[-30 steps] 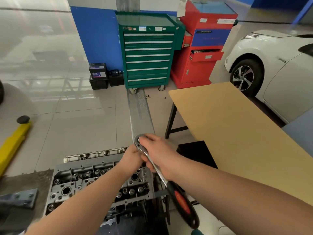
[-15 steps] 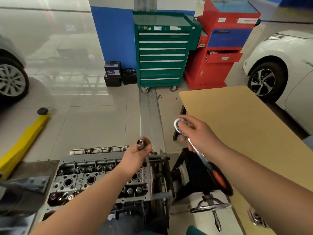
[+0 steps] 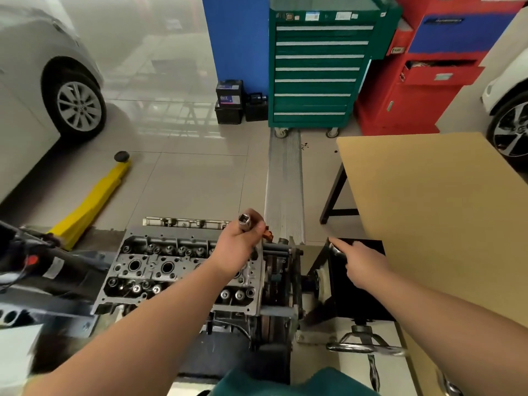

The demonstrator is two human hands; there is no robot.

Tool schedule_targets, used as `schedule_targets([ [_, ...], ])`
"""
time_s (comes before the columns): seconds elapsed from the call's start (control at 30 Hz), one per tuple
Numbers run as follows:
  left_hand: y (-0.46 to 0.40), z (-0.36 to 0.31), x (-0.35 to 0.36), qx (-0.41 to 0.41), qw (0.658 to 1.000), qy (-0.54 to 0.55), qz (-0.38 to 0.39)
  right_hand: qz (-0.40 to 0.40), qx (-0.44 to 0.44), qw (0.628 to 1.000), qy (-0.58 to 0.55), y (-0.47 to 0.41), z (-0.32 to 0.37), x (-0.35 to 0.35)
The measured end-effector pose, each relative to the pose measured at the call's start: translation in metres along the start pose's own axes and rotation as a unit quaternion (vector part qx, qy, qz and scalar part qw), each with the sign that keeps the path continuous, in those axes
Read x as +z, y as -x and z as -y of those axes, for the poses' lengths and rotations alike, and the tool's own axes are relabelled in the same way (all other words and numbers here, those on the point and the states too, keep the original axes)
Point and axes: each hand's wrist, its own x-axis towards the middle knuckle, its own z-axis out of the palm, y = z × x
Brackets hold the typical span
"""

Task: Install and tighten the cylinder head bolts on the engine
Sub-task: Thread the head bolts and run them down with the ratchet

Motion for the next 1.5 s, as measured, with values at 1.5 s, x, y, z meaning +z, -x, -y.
schedule_targets([
  [1.5,-0.034,0.011,-0.062,0.142,0.956,-0.181,0.18,-0.081,-0.228,0.969,0.056,0.078,0.204,-0.175],
])
